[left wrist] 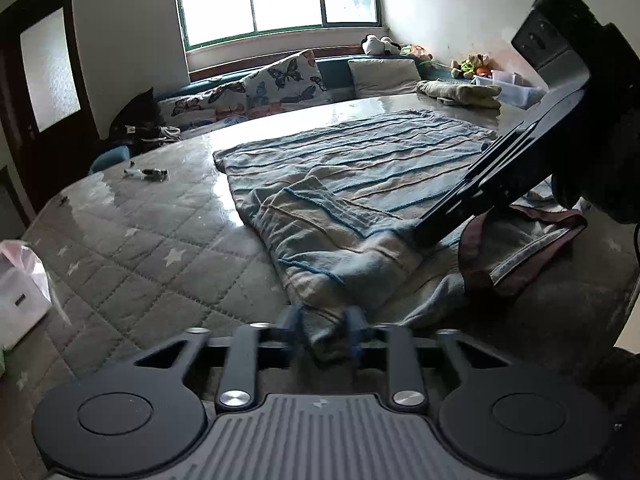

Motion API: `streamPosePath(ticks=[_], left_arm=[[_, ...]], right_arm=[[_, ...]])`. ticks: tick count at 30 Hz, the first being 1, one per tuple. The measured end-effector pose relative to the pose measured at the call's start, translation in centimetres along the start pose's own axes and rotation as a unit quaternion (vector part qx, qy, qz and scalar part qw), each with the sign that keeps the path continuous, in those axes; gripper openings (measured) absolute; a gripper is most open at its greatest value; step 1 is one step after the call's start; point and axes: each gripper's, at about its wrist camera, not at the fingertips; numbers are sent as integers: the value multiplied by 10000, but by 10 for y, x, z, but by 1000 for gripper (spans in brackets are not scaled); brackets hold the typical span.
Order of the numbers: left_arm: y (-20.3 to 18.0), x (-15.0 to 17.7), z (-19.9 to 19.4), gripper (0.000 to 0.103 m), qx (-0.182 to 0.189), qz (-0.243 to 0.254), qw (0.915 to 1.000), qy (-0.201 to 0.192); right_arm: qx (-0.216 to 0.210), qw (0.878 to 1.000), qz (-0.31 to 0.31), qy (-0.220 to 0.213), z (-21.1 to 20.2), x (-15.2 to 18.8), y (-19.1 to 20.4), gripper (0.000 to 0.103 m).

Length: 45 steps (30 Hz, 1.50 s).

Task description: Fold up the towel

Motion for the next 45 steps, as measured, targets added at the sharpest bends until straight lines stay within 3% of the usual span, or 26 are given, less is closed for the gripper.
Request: streamPosePath(ticks=[5,8,13,16,22,27,30,38,41,45], left_arm=[[5,-3,-15,11,-65,-113,9998,-171],[7,0,-17,12,13,-93,9999,-71],[15,4,-17,20,69,-155,9997,189],[23,-2,-27,37,-11,-172,9998,68],[37,-29,-26,34,-128,-437,9984,-339],[37,-45,-38,36,222,-146,9967,-771],[43,-58,-27,34,82,-283,9973,-668],[57,-79,56,26,222,-596,9978,-161],[69,-76,87,27,78,-688,9976,83],[79,-80,89,28,97,-958,9953,81]], right_arm=[[-272,9996,-84,-80,-19,-2,10,5],[-342,9989,-325,30,-23,3,20,5],[-470,9983,-275,199,-20,6,15,11],[-393,9988,-307,24,-29,0,8,12],[-170,9990,-281,-297,-24,-18,3,15],[-142,9979,-472,-423,-25,-20,7,21],[-137,9976,-442,-508,-24,-23,5,24],[-379,9960,-801,64,17,-6,28,24],[-395,9955,-864,49,17,-1,30,25],[-440,9956,-830,64,15,0,27,25]])
Point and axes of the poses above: each gripper's, at about its wrist camera, not at the fingertips, and z roughly the way its jaws point, y to its left, x to its underside, and after that the axes turned 8 degrees about x, right-handed
